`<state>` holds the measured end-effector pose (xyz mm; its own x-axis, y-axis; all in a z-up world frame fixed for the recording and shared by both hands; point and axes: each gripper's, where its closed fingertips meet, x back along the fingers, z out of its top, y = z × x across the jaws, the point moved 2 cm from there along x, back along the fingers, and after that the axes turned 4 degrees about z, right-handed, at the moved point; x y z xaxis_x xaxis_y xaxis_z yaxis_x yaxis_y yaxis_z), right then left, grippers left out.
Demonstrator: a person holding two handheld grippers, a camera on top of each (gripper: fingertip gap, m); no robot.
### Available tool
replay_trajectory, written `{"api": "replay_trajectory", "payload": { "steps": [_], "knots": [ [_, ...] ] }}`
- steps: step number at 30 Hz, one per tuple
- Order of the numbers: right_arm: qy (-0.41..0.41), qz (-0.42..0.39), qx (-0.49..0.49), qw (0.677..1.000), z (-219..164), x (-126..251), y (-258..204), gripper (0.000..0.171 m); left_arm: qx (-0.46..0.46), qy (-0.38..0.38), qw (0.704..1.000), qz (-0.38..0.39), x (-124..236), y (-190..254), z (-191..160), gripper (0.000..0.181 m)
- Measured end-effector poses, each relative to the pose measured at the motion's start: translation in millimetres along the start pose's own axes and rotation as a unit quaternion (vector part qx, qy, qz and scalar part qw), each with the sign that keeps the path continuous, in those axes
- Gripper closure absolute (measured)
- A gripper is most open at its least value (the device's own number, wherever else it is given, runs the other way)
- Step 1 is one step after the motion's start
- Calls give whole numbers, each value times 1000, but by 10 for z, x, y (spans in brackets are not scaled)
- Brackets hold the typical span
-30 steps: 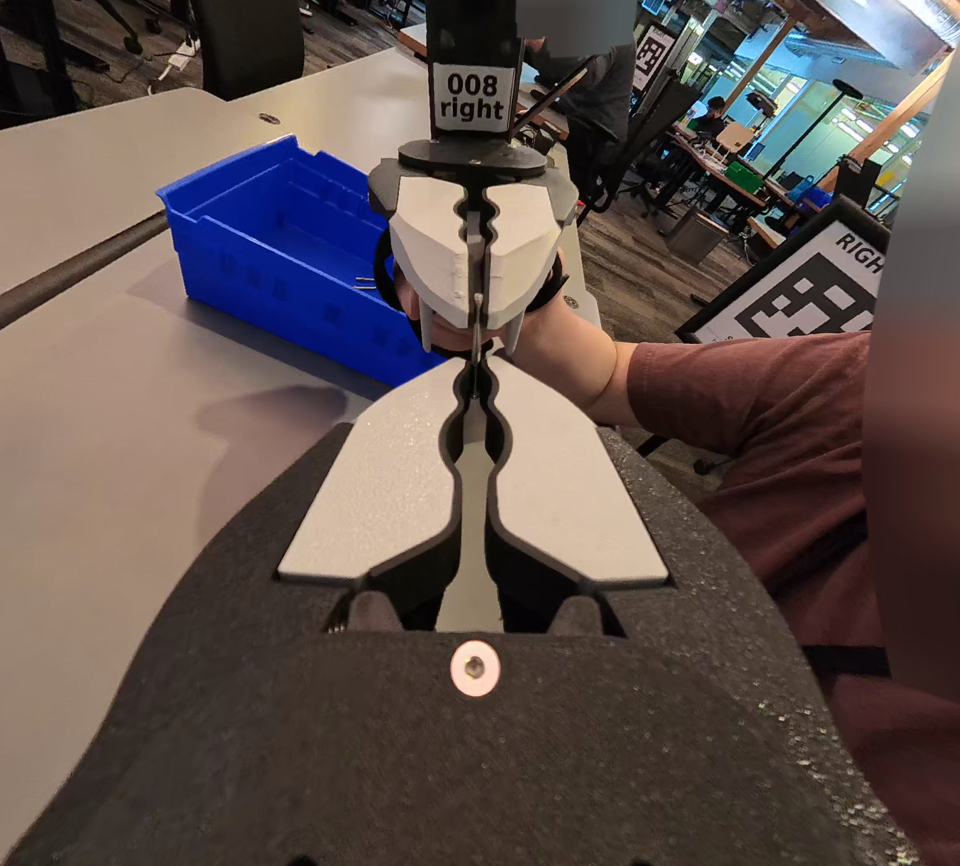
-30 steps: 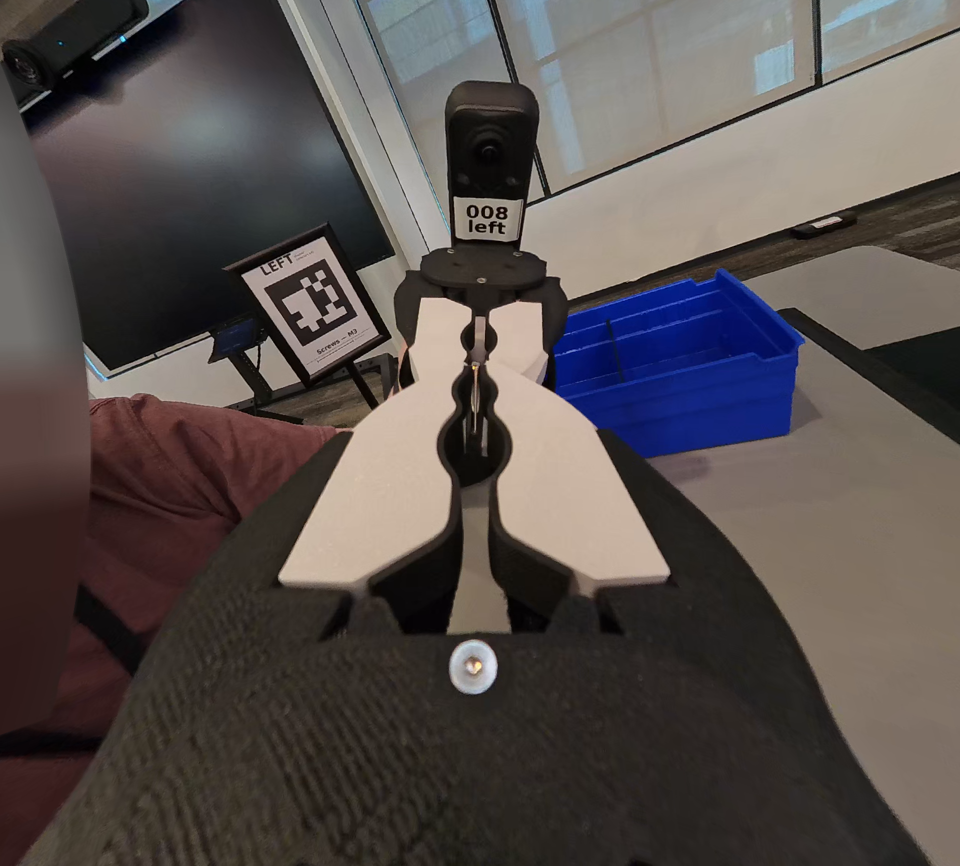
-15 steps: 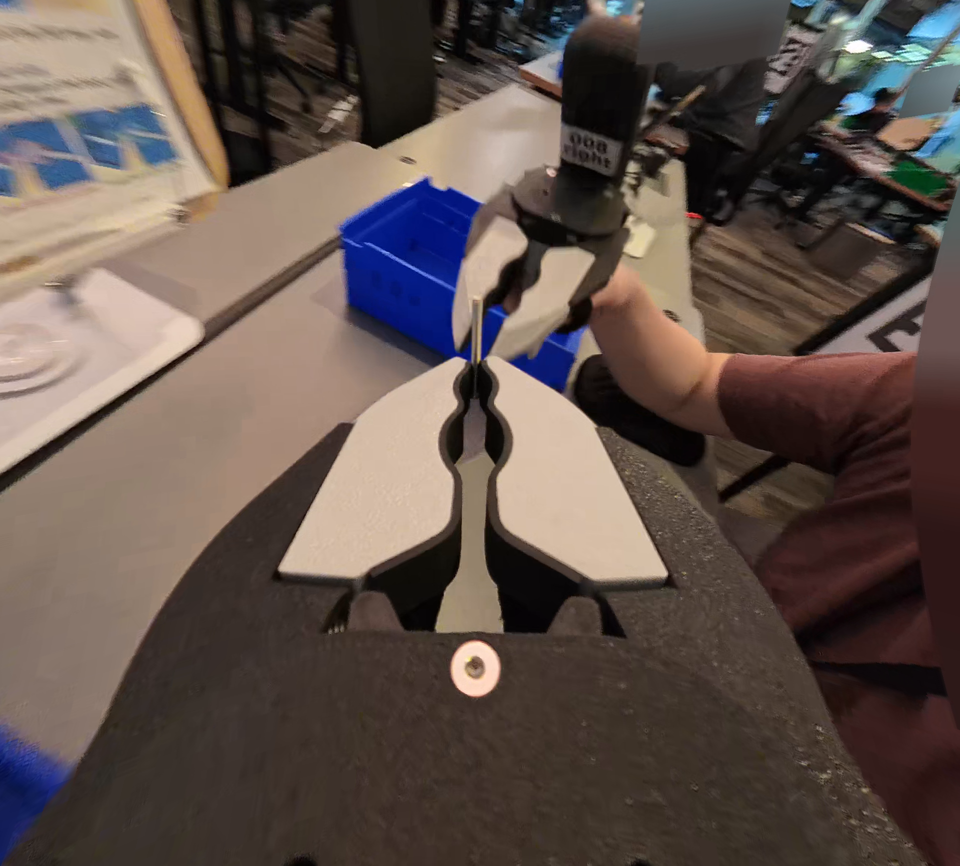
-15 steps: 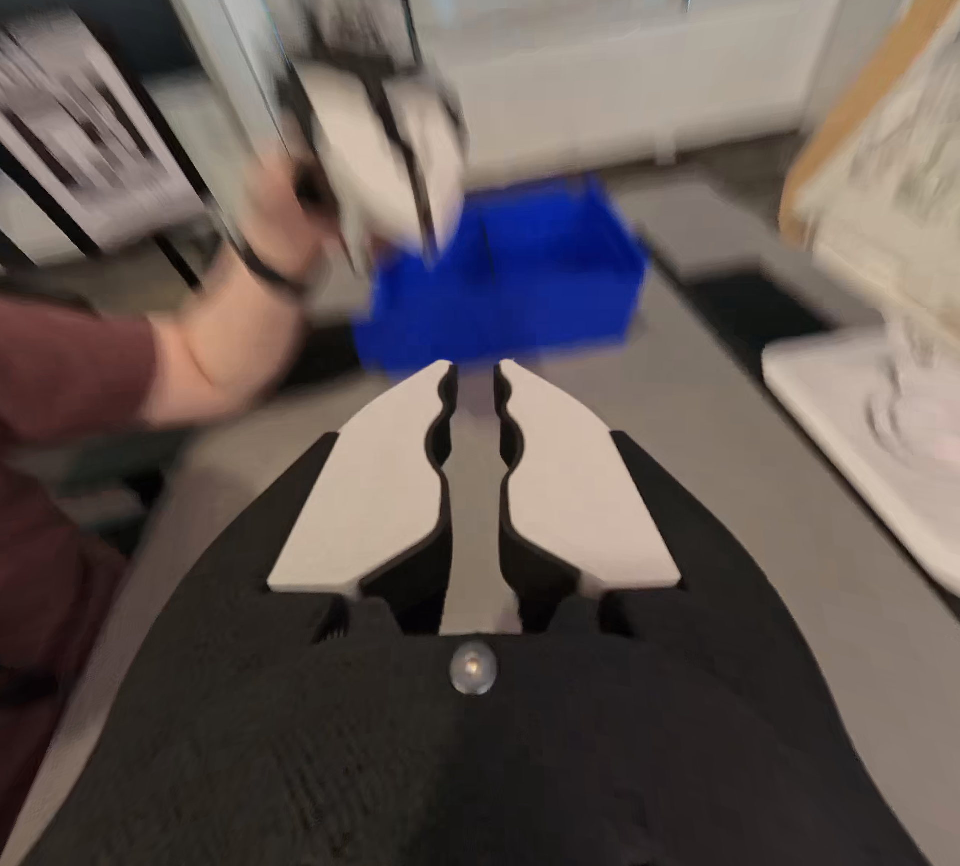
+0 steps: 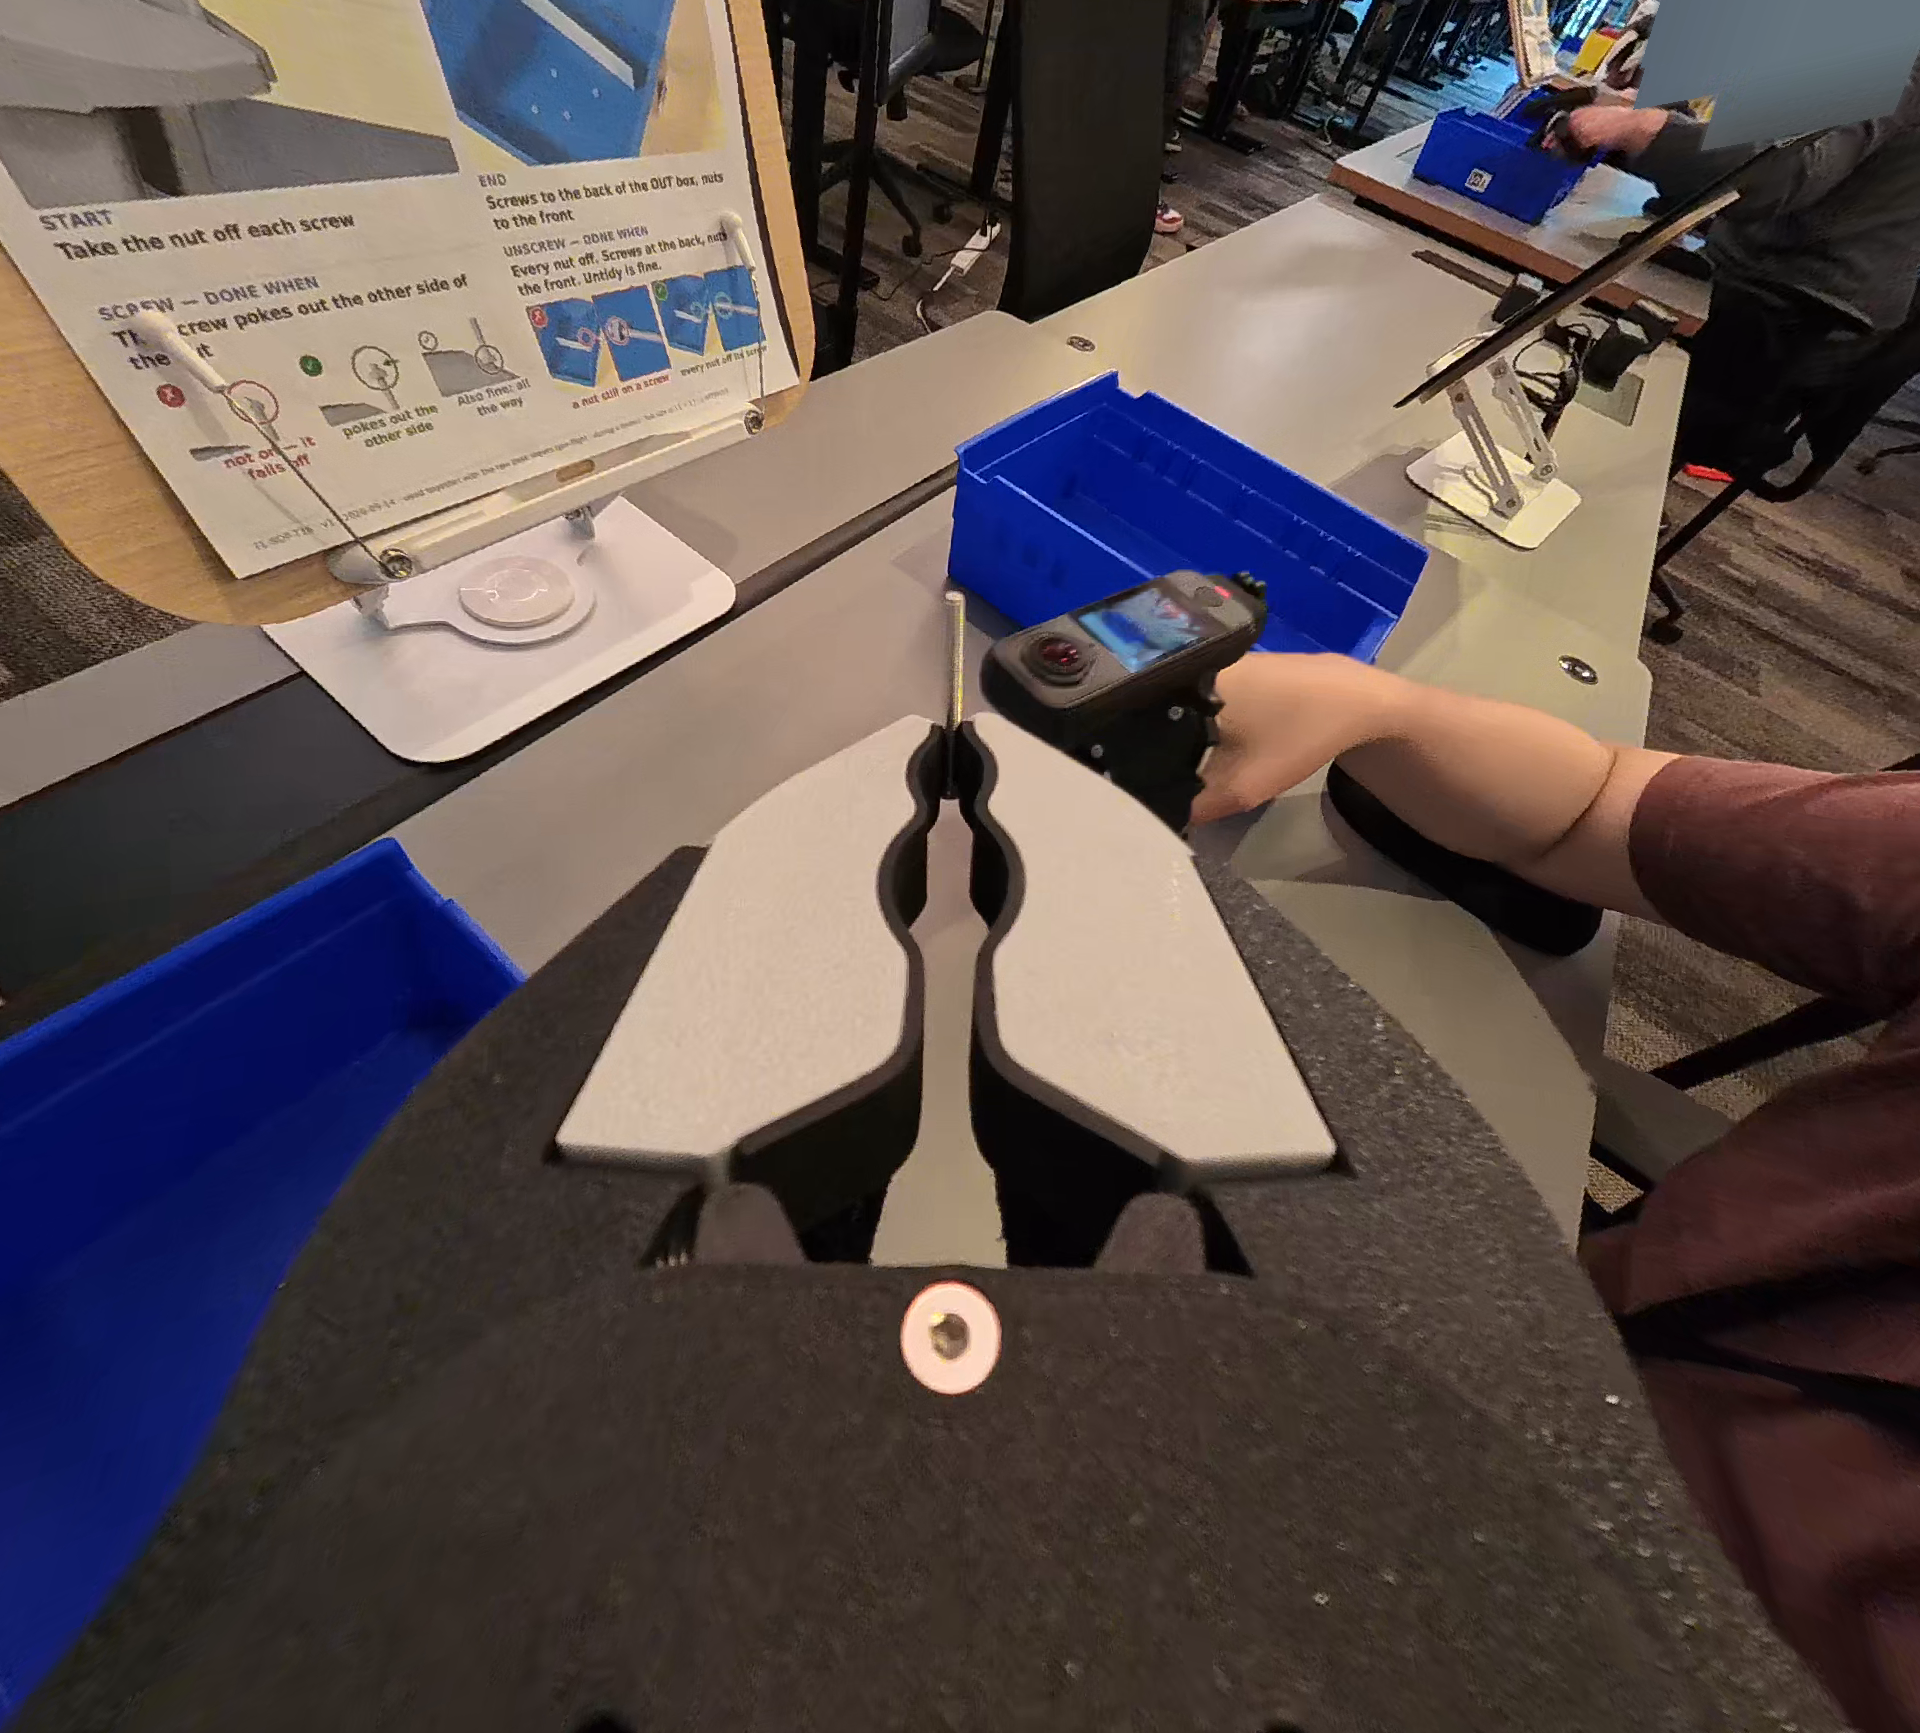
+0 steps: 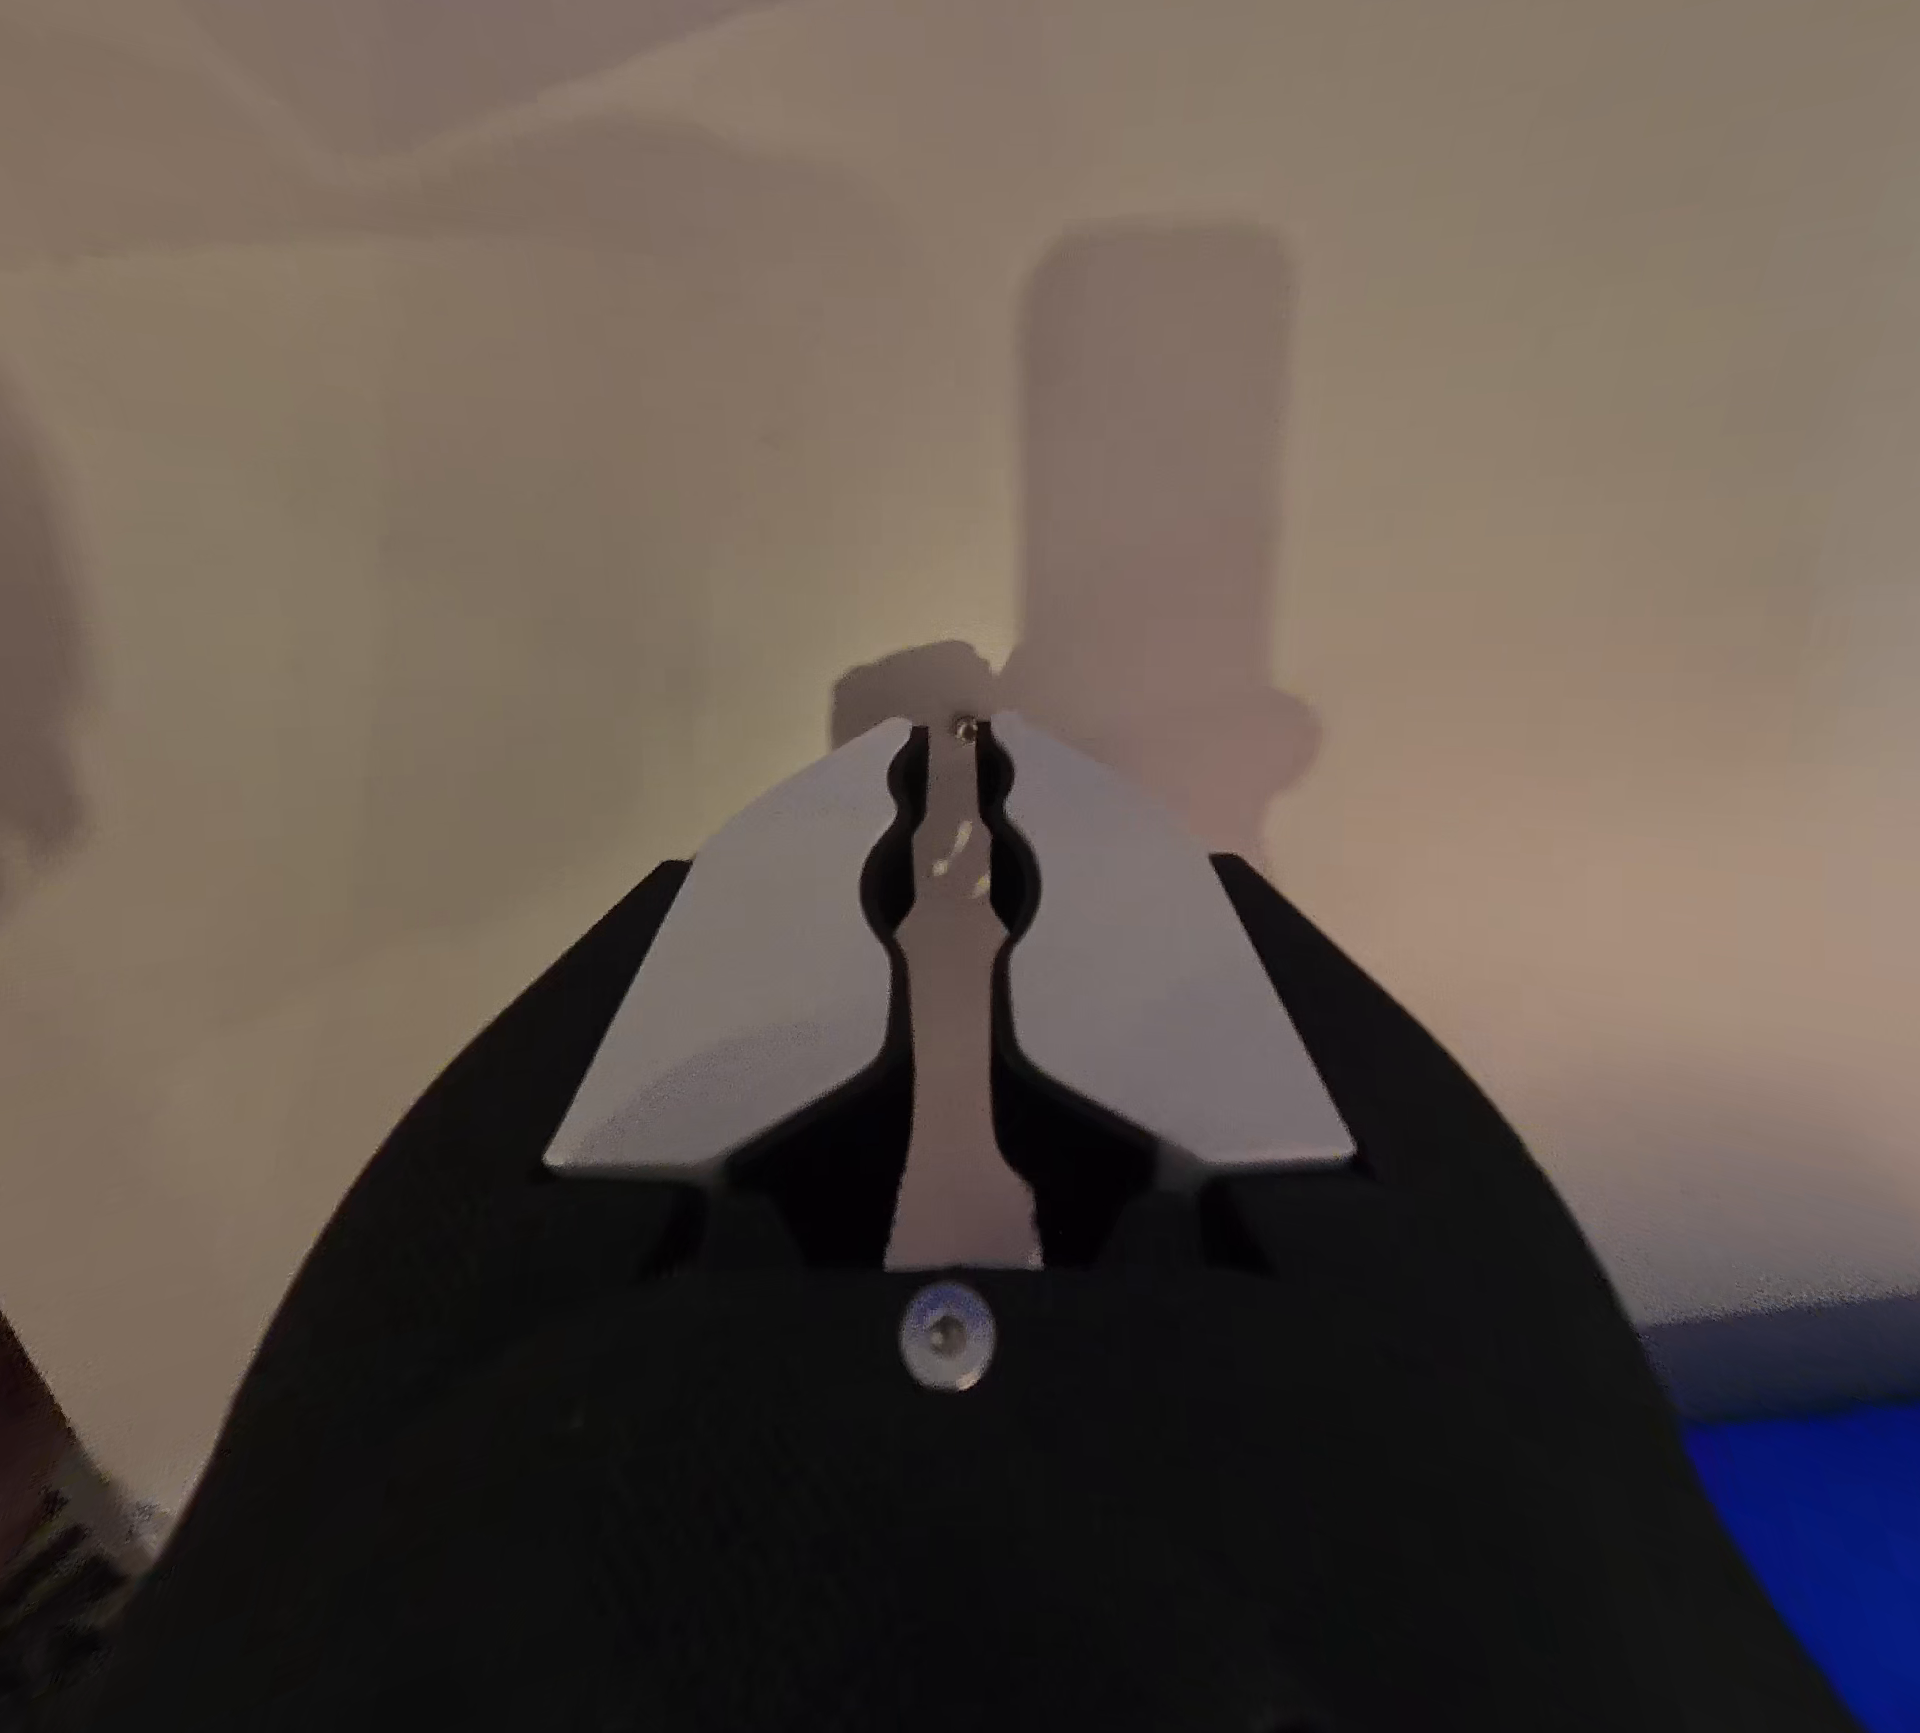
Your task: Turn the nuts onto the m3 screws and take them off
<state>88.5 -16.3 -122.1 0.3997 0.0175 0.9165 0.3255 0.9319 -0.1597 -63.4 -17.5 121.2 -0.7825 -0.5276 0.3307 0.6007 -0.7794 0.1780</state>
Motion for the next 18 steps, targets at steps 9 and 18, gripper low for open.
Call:
{"api": "replay_trajectory", "payload": {
  "steps": [9,18],
  "knots": [
    [-66,-30,-56,996,-99,-160,73,154,-10,-29,999,-7,-128,51,-62,179],
    [-80,-61,-29,994,-103,-176,68,157,-20,-49,998,-15,-256,120,-110,179]
  ]
}}
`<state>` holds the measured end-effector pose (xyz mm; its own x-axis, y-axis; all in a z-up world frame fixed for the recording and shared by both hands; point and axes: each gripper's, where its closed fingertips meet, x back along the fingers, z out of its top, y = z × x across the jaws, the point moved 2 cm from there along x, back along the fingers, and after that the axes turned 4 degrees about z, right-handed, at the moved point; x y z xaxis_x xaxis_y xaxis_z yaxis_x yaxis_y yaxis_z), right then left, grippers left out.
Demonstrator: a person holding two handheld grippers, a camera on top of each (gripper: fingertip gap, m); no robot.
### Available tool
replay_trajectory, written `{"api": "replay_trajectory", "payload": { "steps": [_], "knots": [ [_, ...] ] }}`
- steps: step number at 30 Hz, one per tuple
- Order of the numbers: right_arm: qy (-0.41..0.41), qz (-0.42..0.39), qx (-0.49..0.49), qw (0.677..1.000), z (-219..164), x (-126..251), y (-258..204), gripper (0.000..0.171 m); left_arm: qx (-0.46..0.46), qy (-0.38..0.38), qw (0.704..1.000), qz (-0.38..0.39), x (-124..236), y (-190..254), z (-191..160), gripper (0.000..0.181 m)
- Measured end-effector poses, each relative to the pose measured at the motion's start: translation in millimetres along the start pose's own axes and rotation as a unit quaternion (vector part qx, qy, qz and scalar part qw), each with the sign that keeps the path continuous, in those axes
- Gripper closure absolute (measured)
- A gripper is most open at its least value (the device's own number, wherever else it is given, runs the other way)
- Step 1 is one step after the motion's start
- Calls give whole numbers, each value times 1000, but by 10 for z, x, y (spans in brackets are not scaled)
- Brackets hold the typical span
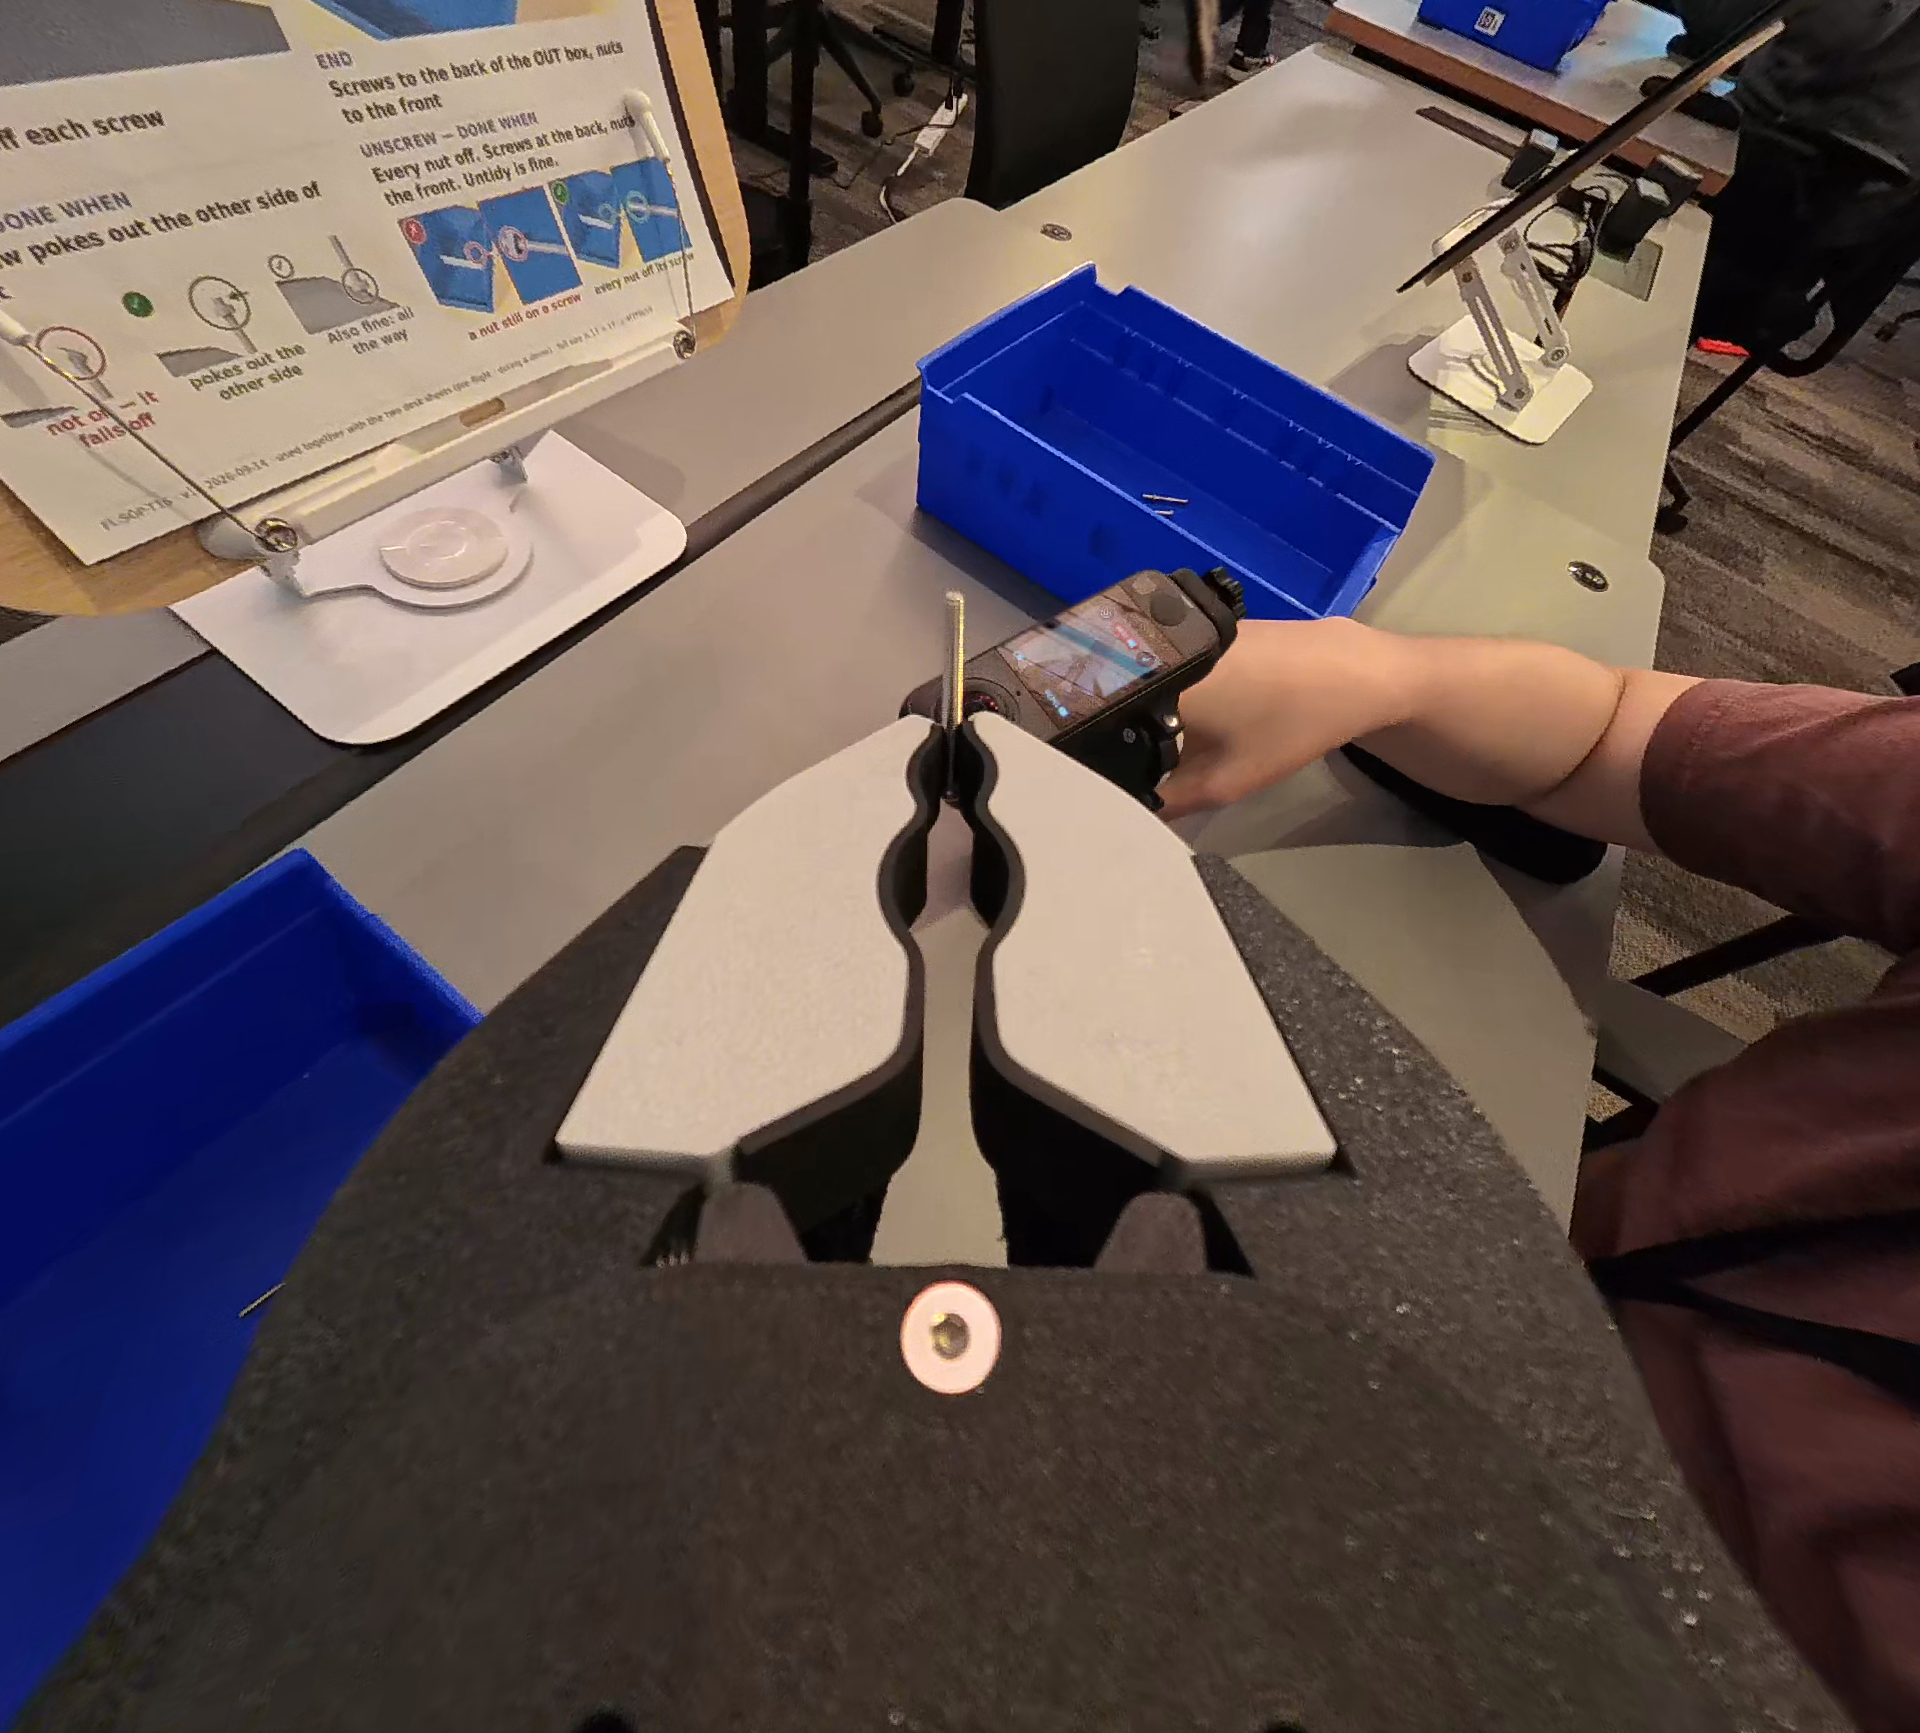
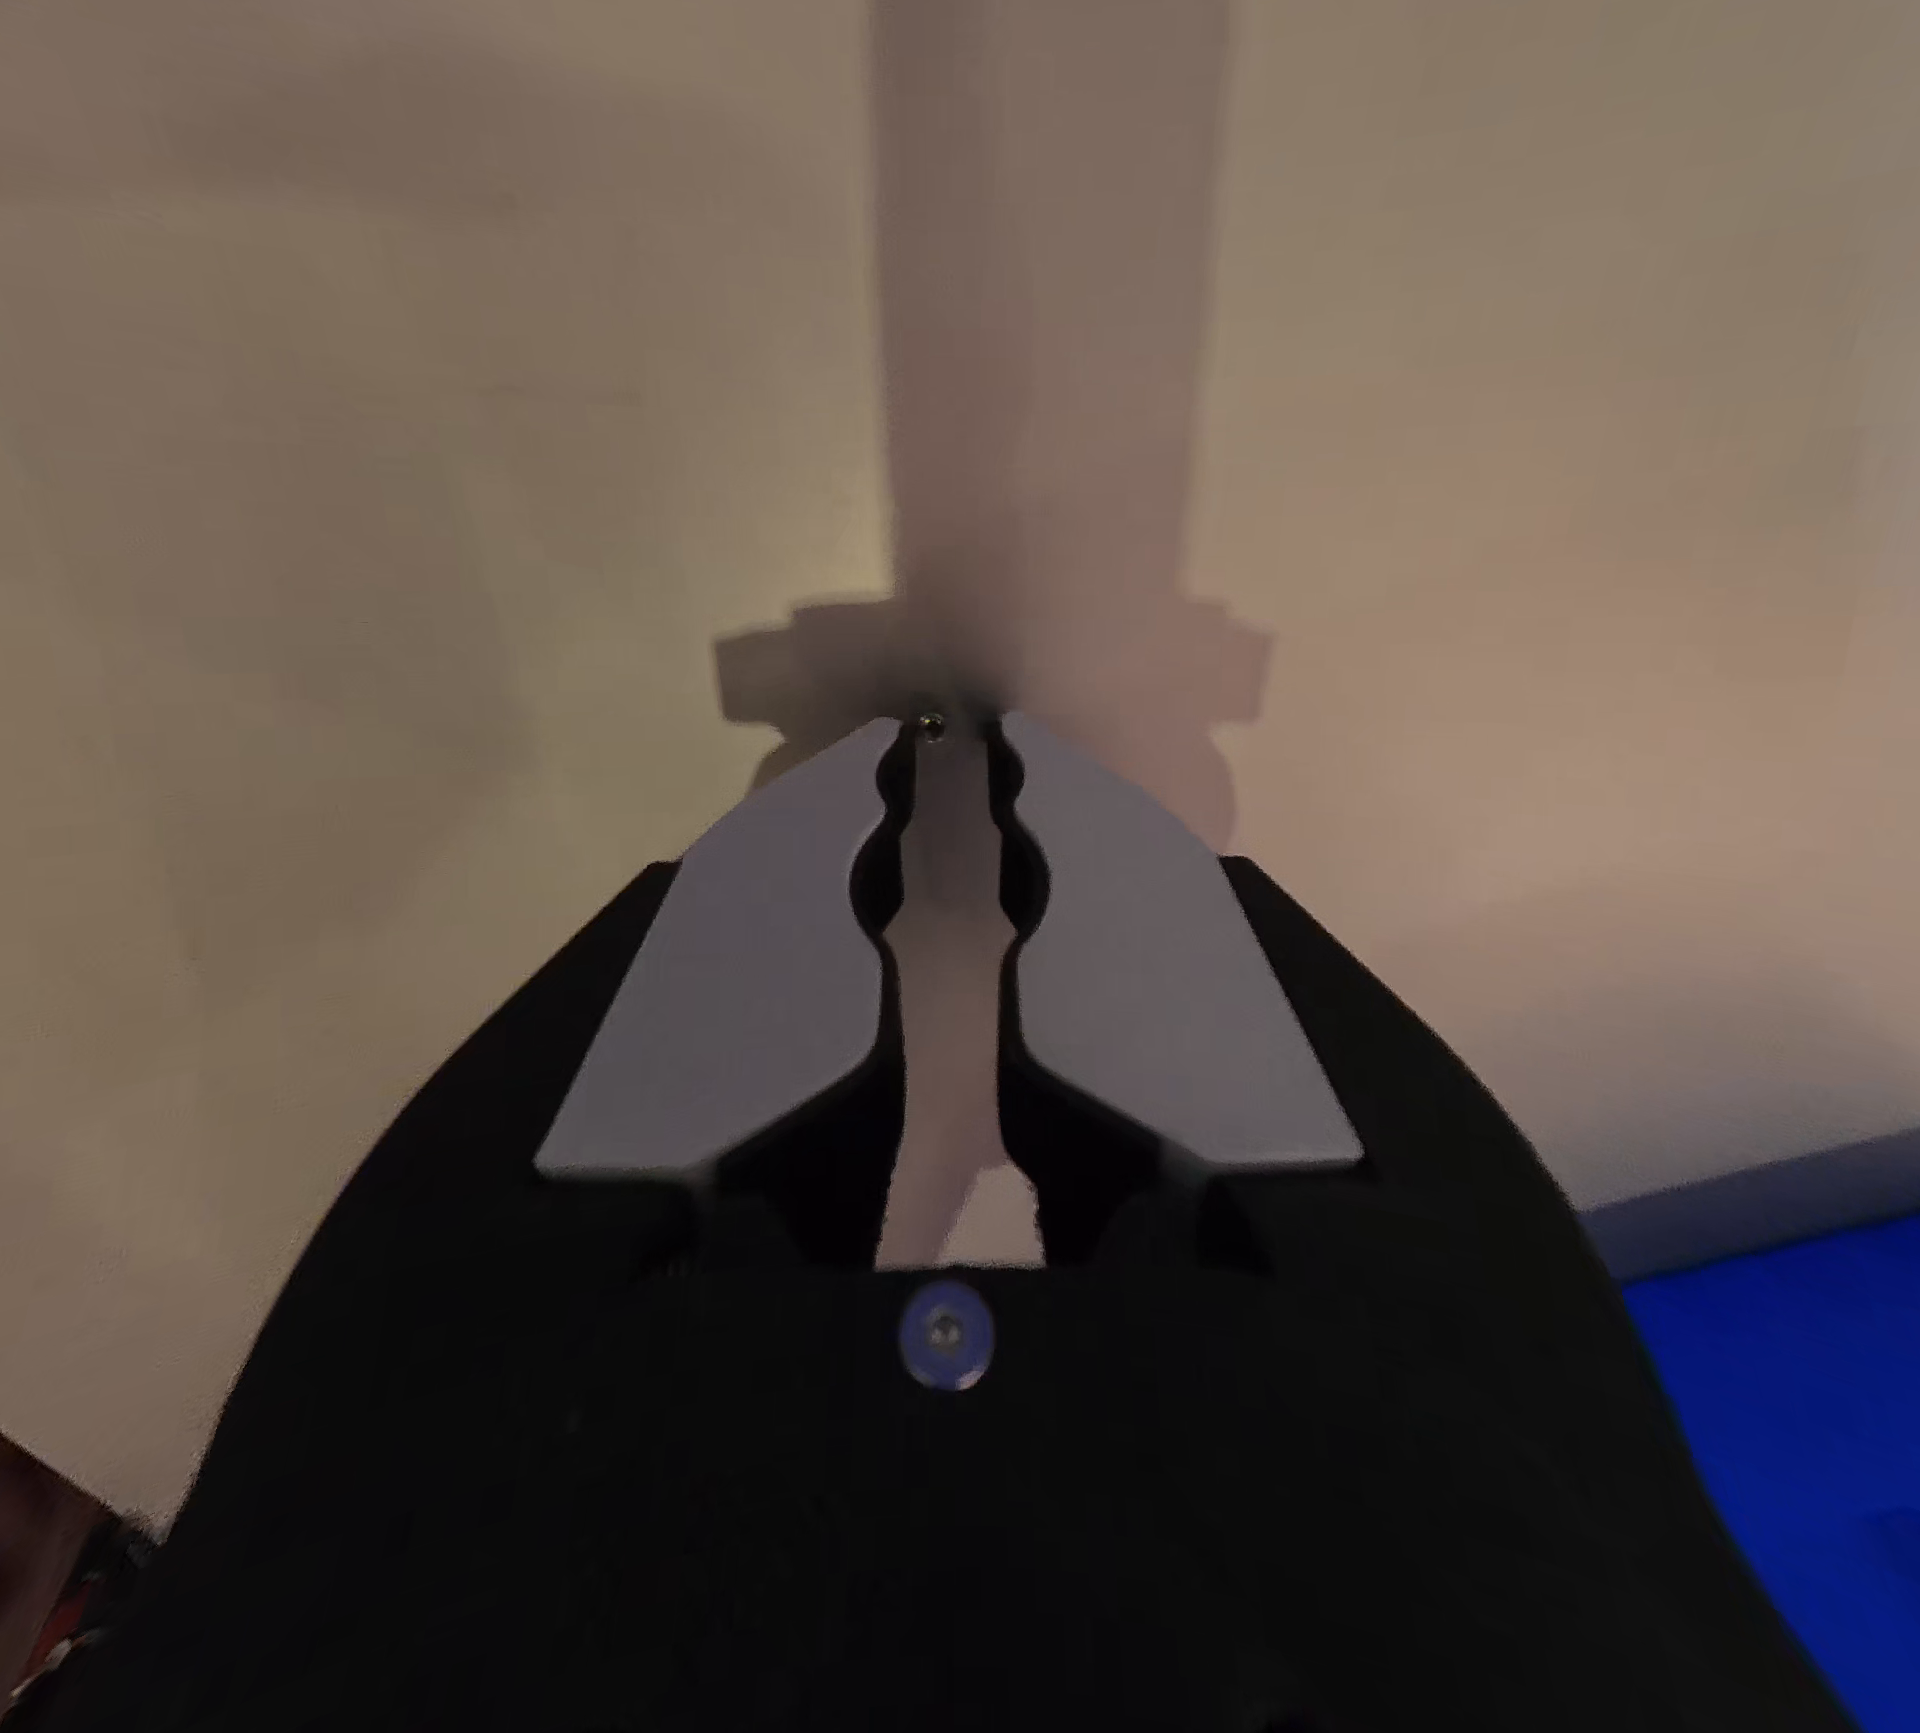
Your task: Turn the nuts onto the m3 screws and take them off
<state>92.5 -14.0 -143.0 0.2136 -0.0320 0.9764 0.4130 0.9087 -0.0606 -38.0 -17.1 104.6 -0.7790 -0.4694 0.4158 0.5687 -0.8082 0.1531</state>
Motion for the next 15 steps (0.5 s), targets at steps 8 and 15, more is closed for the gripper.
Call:
{"api": "replay_trajectory", "payload": {
  "steps": [8,15],
  "knots": [
    [1,9,17,1000,-8,-9,-24,165,1,-15,1000,5,-95,-28,-44,179],
    [78,65,26,994,2,447,11,166,-5,-71,997,10,-388,-109,-236,179]
  ]
}}
